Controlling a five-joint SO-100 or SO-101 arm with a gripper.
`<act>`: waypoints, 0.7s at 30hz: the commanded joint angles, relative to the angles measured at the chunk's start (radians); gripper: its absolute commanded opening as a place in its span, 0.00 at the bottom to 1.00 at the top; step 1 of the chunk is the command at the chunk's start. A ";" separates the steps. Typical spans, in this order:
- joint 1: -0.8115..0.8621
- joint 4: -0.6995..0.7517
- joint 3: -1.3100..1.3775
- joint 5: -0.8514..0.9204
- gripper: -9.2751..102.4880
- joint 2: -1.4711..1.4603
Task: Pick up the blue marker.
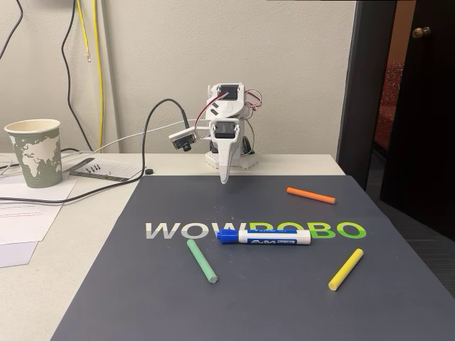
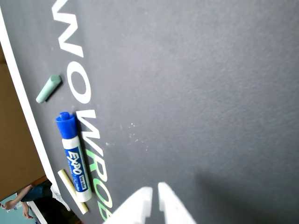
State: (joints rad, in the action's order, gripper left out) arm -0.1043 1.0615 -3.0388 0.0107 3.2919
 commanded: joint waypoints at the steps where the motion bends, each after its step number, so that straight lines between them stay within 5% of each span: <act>1: -0.005 -0.014 -0.002 -0.008 0.08 0.058; 21: -0.012 -0.014 -0.002 -0.002 0.08 0.058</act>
State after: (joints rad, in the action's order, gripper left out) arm -0.1089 1.0615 -3.0388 0.0107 3.2919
